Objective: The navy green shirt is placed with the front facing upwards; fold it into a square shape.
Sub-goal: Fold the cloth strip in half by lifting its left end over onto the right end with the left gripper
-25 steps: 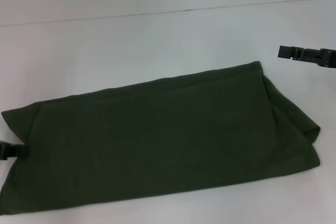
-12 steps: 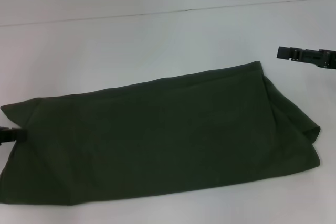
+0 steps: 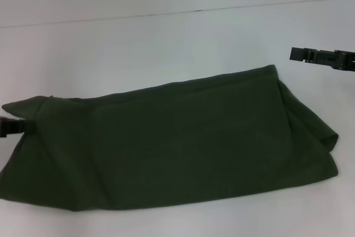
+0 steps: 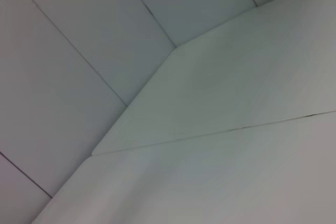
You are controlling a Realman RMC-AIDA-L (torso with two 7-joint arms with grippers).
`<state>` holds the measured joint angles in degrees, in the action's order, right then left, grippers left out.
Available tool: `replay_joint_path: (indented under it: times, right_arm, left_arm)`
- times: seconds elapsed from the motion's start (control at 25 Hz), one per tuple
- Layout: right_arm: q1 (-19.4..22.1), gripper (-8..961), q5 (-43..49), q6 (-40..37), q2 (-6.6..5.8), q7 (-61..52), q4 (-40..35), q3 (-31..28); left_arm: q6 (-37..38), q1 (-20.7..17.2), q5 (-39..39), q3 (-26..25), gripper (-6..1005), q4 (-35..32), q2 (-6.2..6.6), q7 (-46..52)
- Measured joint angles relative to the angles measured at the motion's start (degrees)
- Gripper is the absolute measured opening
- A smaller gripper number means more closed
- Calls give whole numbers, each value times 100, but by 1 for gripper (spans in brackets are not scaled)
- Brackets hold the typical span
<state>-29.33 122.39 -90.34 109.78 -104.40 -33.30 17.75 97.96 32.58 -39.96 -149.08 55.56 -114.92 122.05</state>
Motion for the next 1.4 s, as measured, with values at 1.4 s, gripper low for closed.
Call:
replay_joint_path:
  times: [1.4]
  right_arm:
    - [203,853,-533,10,-173,138,-17,-173]
  left_arm:
    - [59,608,-1127,898,2,940,-897,1127]
